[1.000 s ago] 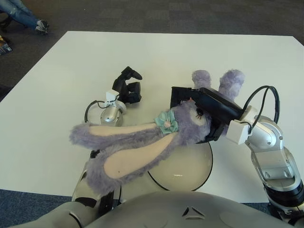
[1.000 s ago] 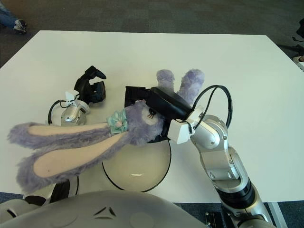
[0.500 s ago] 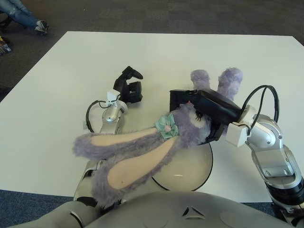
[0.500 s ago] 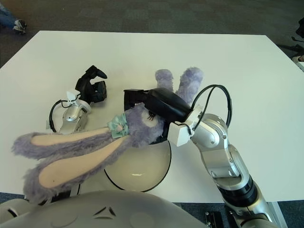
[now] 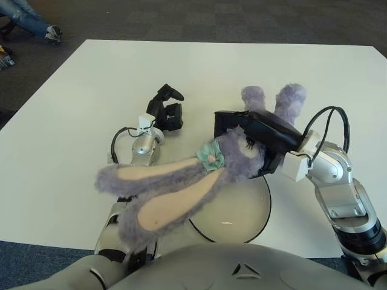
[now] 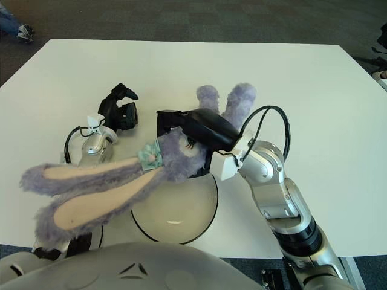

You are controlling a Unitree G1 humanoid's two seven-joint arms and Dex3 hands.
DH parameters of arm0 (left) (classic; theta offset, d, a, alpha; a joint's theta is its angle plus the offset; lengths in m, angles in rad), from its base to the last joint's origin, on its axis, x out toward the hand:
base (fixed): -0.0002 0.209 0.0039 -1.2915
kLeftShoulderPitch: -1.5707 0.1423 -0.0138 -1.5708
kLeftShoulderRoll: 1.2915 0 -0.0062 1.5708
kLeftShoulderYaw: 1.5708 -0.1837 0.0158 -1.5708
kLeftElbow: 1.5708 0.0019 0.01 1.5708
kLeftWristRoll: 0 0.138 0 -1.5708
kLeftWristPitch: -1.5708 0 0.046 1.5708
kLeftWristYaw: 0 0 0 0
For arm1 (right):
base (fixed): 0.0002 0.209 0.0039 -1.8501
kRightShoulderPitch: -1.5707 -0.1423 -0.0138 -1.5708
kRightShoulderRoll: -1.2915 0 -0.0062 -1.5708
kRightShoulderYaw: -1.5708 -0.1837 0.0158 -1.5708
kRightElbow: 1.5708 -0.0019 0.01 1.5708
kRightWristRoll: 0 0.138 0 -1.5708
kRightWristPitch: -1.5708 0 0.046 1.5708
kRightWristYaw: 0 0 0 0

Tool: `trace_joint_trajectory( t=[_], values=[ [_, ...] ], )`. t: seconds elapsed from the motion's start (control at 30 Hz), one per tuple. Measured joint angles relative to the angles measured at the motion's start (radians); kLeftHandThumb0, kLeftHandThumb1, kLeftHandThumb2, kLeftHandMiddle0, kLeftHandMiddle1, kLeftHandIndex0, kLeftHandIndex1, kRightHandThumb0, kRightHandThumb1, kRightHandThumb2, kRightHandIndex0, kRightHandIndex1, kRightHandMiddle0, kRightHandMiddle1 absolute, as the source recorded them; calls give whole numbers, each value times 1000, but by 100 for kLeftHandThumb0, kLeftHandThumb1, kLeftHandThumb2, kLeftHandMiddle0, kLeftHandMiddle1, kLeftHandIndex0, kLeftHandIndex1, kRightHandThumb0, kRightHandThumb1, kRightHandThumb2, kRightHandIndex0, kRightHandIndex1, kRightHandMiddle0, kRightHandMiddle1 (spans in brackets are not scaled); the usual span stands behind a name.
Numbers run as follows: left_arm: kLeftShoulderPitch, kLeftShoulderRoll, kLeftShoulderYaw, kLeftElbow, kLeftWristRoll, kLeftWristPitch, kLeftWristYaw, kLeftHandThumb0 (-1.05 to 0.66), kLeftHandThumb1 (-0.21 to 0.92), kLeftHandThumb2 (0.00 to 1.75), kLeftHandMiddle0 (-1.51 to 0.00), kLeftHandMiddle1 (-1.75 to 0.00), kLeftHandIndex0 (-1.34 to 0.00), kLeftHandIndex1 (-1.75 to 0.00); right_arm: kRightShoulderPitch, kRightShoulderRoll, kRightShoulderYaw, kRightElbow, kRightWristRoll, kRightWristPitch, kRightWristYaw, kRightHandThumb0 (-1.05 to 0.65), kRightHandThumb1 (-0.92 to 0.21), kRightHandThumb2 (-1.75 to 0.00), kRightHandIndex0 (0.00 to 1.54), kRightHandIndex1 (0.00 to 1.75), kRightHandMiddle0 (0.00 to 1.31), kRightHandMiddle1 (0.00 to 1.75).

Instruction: Put the doll into the plate.

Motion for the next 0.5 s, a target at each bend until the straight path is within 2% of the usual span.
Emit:
trace_joint_trajectory(
  t=[0.17, 0.5],
  values=[
    [0, 10, -10, -5, 37, 5, 22, -45, 41, 120, -115, -175, -54, -175, -8, 16, 10, 23, -68, -37, -51, 0, -16, -150, 71, 174, 50, 175],
    [11, 18, -25, -39, 70, 42, 45, -46, 37, 124, -118, -175, -57, -175, -9, 61, 17, 52, -99, -71, -93, 0, -17, -149, 70, 174, 50, 175]
  ],
)
